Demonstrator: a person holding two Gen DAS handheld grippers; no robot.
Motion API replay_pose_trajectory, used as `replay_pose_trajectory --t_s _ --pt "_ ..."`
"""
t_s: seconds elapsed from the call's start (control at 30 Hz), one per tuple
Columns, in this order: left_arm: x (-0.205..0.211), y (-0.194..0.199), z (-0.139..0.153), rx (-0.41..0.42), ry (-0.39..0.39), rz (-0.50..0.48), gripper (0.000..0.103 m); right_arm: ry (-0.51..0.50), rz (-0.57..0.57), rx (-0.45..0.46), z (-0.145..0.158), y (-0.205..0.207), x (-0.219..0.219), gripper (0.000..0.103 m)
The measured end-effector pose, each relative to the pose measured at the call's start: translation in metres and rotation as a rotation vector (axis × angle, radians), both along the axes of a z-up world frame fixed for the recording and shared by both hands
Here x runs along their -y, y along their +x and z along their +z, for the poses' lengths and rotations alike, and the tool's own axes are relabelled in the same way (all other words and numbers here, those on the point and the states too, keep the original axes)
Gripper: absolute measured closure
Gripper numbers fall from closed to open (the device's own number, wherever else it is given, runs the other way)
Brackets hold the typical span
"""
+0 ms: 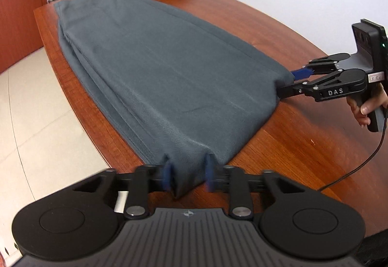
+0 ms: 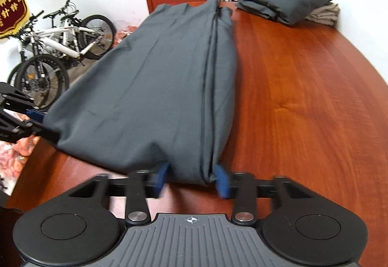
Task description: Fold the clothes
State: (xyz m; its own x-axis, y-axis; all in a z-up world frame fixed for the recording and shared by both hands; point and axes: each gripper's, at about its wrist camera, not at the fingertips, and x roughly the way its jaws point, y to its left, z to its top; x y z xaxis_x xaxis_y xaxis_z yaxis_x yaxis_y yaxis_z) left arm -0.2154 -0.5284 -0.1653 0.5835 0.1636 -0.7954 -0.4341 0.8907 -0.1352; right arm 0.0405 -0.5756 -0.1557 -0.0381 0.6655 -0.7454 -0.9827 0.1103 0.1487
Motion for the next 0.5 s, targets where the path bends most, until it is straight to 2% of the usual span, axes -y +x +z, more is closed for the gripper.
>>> replay_pose_trajectory --t_s 0.07,0.23,0.33,0.5 --pt "-0.003 -0.007 0.001 0.042 -0.02 0.002 0.094 0.026 -0.012 -0.01 0.006 -0.001 0.005 0.086" --pt "-0.004 -0.024 0.014 0.089 -0.055 -0.029 0.094 0.029 -0.034 -0.057 0.024 -0.01 0.019 0.089" --pt "0.001 -0.042 0.029 0.12 -0.09 -0.053 0.094 0.022 -0.077 -0.115 0.037 -0.018 0.037 0.089" --pt "0.004 -0.071 0.054 0.19 -0.161 -0.07 0.094 -0.002 -0.143 -0.16 0.067 -0.039 0.062 0.089"
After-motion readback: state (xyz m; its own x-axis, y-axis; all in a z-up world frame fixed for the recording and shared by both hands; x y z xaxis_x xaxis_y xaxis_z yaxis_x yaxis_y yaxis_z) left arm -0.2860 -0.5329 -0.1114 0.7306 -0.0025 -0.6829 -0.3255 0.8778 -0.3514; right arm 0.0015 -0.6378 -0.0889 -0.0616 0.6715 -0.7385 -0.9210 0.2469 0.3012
